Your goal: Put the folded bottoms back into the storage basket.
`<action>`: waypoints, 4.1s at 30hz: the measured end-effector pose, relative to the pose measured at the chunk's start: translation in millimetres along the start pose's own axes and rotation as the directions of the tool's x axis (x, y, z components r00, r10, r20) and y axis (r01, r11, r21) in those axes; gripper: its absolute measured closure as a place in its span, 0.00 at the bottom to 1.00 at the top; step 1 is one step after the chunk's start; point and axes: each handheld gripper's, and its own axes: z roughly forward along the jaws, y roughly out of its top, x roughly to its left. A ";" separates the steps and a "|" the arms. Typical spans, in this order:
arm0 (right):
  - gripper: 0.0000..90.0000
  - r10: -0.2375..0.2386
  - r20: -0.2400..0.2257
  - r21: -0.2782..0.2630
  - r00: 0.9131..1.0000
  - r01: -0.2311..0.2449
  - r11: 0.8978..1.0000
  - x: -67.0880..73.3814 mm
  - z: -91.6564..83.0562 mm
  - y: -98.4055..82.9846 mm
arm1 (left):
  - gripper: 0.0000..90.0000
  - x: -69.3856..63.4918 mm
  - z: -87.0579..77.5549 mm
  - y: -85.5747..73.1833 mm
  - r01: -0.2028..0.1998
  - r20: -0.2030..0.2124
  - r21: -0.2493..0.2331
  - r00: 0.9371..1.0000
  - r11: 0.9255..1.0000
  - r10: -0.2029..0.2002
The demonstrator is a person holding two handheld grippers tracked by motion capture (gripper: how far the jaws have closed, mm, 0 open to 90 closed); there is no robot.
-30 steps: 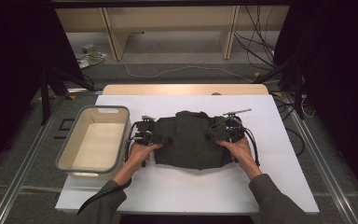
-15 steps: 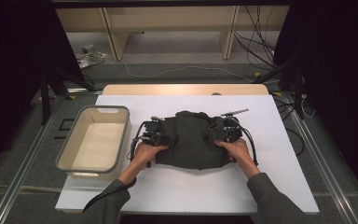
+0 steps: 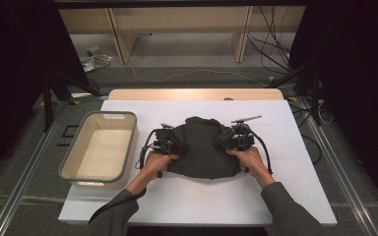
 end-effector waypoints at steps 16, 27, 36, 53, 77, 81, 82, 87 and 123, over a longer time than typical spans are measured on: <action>0.79 -0.023 -0.063 -0.102 0.998 0.016 0.995 17.8 -22.8 -3.1 | 0.88 -15.2 -31.2 2.3 -0.099 0.048 -0.075 0.994 0.992 0.102; 0.79 -0.033 -0.104 -0.164 0.994 0.016 0.986 32.9 -33.0 0.1 | 0.88 -17.8 -63.1 12.8 -0.143 0.058 -0.118 0.987 0.983 0.150; 0.79 -0.048 -0.121 -0.207 0.991 0.022 0.978 43.8 -43.7 2.6 | 0.88 -18.5 -78.1 17.6 -0.160 0.068 -0.136 0.983 0.978 0.171; 0.79 -0.096 -0.152 -0.274 0.984 0.051 0.961 73.8 -59.2 9.9 | 0.88 -15.5 -115.2 24.1 -0.198 0.056 -0.173 0.976 0.965 0.210; 0.79 -0.156 -0.170 -0.297 0.973 0.101 0.950 107.3 -51.2 28.2 | 0.88 3.4 -156.8 28.6 -0.230 0.032 -0.205 0.970 0.951 0.241; 0.79 -0.163 -0.176 -0.298 0.971 0.105 0.949 115.5 -47.5 32.5 | 0.88 11.1 -165.2 29.3 -0.220 0.029 -0.209 0.973 0.953 0.231; 0.79 -0.165 -0.178 -0.296 0.970 0.107 0.949 119.9 -45.2 35.7 | 0.88 12.3 -166.7 29.3 -0.219 0.027 -0.210 0.973 0.953 0.229; 0.79 -0.171 -0.175 -0.293 0.970 0.114 0.949 129.4 -39.6 43.1 | 0.88 21.8 -177.3 29.6 -0.210 0.007 -0.229 0.976 0.950 0.218; 0.79 -0.247 -0.192 -0.268 0.950 0.191 0.944 205.4 4.2 79.2 | 0.87 82.9 -237.8 18.2 -0.153 -0.055 -0.273 0.988 0.950 0.143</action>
